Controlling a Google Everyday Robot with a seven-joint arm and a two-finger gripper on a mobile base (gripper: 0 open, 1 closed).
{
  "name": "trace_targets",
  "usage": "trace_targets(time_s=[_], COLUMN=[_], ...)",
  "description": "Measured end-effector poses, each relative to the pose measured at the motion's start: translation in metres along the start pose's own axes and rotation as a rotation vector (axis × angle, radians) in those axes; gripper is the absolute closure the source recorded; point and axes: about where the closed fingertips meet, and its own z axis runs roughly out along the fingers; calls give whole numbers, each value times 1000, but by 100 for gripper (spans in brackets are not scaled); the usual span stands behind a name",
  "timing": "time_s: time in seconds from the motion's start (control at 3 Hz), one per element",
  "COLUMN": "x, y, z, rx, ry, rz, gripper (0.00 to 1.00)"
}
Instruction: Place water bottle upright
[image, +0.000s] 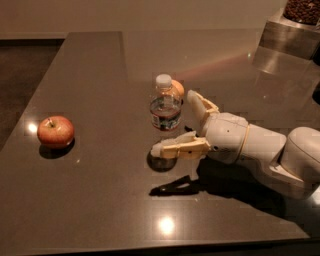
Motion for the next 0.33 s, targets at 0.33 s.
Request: trace_targets(time_s=[0.33], x=[0], y=[0], z=[0], rx=[0], ry=[1], rz=[0], gripper=[0])
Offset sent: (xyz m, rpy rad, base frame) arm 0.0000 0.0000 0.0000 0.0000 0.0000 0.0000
